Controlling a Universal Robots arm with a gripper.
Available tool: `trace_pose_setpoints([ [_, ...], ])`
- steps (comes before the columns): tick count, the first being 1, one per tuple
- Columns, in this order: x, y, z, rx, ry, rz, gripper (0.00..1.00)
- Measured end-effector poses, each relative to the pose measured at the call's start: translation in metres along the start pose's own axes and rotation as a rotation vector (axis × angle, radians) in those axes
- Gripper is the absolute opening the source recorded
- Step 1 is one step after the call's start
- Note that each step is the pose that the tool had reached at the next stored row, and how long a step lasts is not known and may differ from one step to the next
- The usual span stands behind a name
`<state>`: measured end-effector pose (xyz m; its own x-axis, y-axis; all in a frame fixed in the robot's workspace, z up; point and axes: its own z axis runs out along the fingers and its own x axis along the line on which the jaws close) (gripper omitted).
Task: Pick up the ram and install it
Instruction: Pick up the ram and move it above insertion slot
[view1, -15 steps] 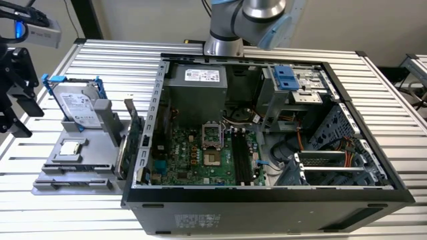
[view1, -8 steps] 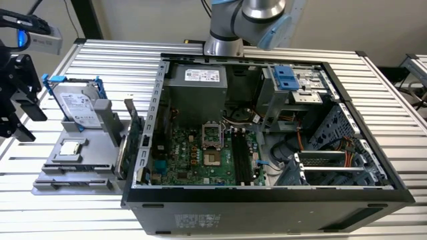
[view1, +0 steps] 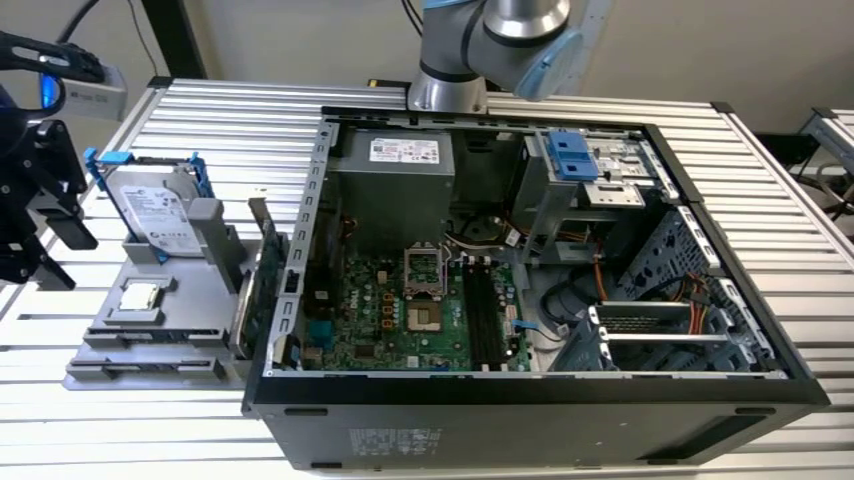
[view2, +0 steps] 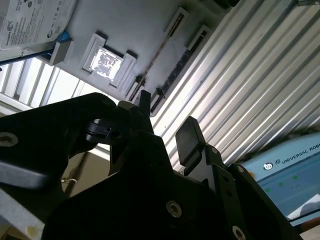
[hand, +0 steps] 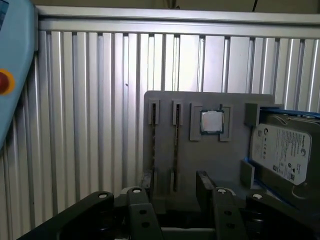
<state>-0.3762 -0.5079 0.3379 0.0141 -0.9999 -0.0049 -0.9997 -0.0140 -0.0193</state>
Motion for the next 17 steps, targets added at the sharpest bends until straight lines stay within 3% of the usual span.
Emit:
trace_pose_setpoints([
  [5,0.0000,0.0004,0.0006,0.0001,-0.0001,0.000,1.00],
  [9,0.0000,0.0007,0.0049,-0.0015,0.0000,0.000,1.00],
  [13,0.0000,0.0011,0.0091,-0.0132,-0.0003,0.000,1.00],
  [17,0.0001,0.0017,0.0143,-0.0146,-0.0002,0.000,1.00],
])
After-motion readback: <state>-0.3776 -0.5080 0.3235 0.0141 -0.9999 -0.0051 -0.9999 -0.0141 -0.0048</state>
